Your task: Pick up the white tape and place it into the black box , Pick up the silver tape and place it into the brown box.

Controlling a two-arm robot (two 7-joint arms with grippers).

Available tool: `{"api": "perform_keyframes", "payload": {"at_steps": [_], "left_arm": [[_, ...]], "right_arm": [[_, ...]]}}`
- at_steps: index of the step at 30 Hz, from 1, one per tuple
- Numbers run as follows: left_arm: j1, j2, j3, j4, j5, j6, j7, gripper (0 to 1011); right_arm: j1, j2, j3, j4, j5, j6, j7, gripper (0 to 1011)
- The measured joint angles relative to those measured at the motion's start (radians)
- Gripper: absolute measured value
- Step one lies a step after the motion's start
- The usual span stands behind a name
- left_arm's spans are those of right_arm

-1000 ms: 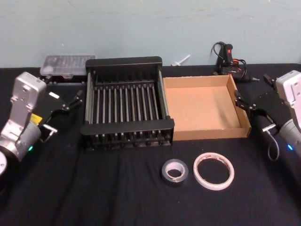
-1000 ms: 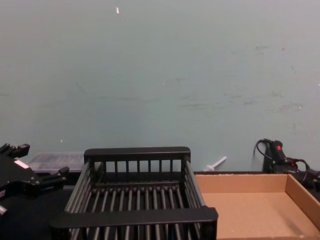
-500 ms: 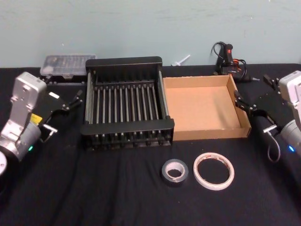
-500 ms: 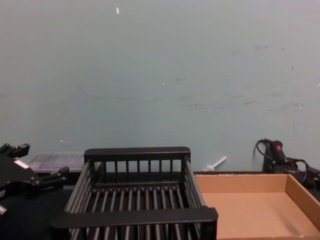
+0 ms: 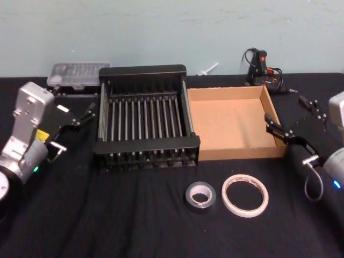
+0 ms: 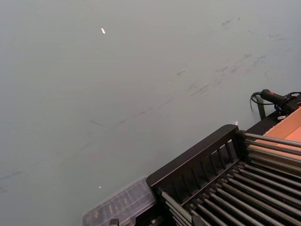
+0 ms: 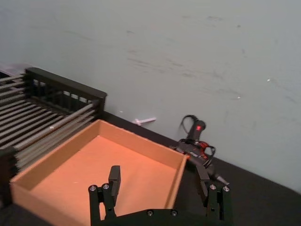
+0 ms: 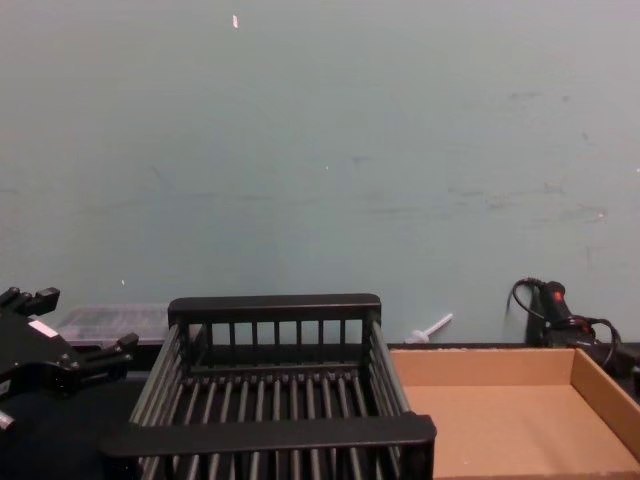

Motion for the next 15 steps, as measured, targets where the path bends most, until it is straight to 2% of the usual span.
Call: {"api": "perform_keyframes", "payload": {"at_steps": [3, 15], "left_arm": [[0.000, 0.000, 0.000, 0.000, 0.000, 0.000, 0.000, 1001], [0.000, 0.000, 0.000, 0.000, 0.000, 0.000, 0.000, 1001]], "right_arm": [[-0.024, 0.002, 0.008, -0.030, 0.012, 0.011, 0.007, 1002], [-0.128, 0.023, 0.037, -0.166, 0.063, 0.150, 0.057, 1002]]}}
